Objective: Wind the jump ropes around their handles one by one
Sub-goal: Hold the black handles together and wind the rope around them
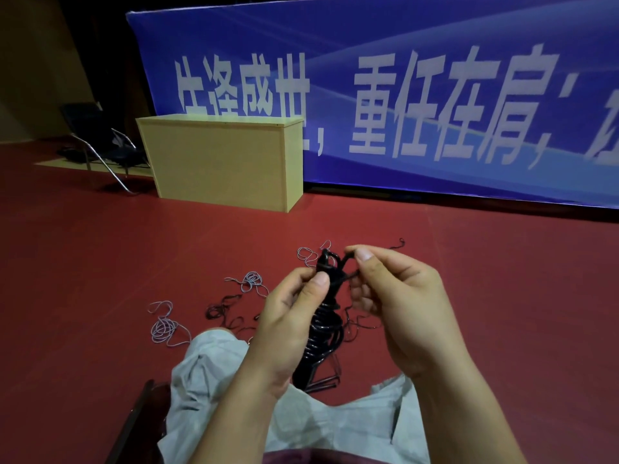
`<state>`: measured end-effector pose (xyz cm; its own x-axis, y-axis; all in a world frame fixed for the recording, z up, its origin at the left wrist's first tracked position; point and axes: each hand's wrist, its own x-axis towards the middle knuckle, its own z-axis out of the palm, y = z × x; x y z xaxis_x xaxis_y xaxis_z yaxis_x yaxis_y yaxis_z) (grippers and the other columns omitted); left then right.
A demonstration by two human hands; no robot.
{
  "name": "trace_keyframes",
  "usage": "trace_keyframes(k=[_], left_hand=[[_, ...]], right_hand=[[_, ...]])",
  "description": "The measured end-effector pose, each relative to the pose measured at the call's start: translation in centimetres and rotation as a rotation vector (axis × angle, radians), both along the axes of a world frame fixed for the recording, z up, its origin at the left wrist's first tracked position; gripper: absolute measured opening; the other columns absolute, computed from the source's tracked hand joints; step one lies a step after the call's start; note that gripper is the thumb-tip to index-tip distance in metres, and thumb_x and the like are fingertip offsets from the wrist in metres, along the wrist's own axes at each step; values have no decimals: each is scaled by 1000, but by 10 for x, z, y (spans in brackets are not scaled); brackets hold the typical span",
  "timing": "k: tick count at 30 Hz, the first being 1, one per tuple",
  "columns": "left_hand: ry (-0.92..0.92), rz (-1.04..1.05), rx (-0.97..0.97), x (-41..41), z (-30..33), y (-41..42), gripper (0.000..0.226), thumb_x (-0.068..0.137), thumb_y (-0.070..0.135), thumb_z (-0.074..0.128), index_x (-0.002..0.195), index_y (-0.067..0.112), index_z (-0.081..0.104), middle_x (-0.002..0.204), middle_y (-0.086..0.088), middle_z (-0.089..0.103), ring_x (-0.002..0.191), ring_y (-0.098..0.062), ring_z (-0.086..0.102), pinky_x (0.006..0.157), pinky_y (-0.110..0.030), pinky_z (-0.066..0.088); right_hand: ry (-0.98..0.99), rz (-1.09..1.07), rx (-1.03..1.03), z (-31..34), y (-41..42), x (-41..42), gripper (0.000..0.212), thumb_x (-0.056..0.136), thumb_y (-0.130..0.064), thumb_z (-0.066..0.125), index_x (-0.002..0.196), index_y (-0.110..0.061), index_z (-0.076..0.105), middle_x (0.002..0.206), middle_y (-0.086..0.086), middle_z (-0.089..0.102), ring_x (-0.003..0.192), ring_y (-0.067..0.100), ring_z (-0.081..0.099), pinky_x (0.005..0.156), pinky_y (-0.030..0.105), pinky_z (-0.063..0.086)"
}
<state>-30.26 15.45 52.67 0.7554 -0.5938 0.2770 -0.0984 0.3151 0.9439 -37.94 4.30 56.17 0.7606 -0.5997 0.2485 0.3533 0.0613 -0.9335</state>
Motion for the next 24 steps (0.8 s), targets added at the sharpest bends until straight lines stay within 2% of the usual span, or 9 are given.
trace_keyframes(k=[4,7,11,14,16,18,20,24], left_hand=[[-36,-9,-8,-3,-2,-2,29,73,43,67,96,26,72,88,2,72,81,-12,64,77,-34,49],[-45,44,-4,-2,-2,-3,33,71,43,70,95,20,70,82,2,69,76,-12,60,71,-29,49],[-51,109,4,-4,-2,-3,21,78,32,68,96,21,70,80,-2,65,72,-13,57,65,-28,49],[-69,162,-1,-3,-2,-5,14,82,31,67,95,27,71,82,3,70,74,-9,61,67,-25,51],[-77,161,-1,0,-2,-4,10,88,28,67,96,29,72,88,6,74,80,-7,64,70,-19,52],[-132,124,32,1,-1,-2,16,87,30,63,101,30,73,95,5,75,87,-7,67,75,-18,51],[-192,86,59,-1,1,-1,22,87,30,60,104,27,73,96,4,75,89,-6,68,78,-17,49],[-260,57,69,-4,2,-1,25,89,25,58,110,20,71,98,5,76,92,-6,70,79,-15,49]], right_hand=[[-15,-14,-45,0,4,3,12,91,-14,65,90,-11,76,73,6,72,61,13,60,57,24,48],[-27,-135,-108,-2,3,5,4,85,-12,72,85,-15,74,65,-2,68,56,8,56,57,22,47],[-15,-222,-188,-3,4,5,7,83,-15,76,77,-19,75,67,-5,72,57,5,58,58,19,48],[-14,-115,-103,-1,2,2,10,88,-13,68,85,-17,77,70,-1,72,59,9,63,60,24,54],[-18,-5,-20,0,-1,1,12,89,-11,65,87,-13,77,74,6,72,65,15,66,62,25,55],[-18,48,32,2,-4,0,10,83,-14,68,87,-10,76,73,10,71,65,16,66,61,24,55],[-19,64,46,3,-6,0,18,75,-21,70,86,-9,76,74,9,73,65,15,66,58,23,54],[-3,84,26,2,-8,2,20,74,-25,70,84,-9,76,76,11,73,64,15,63,55,21,51]])
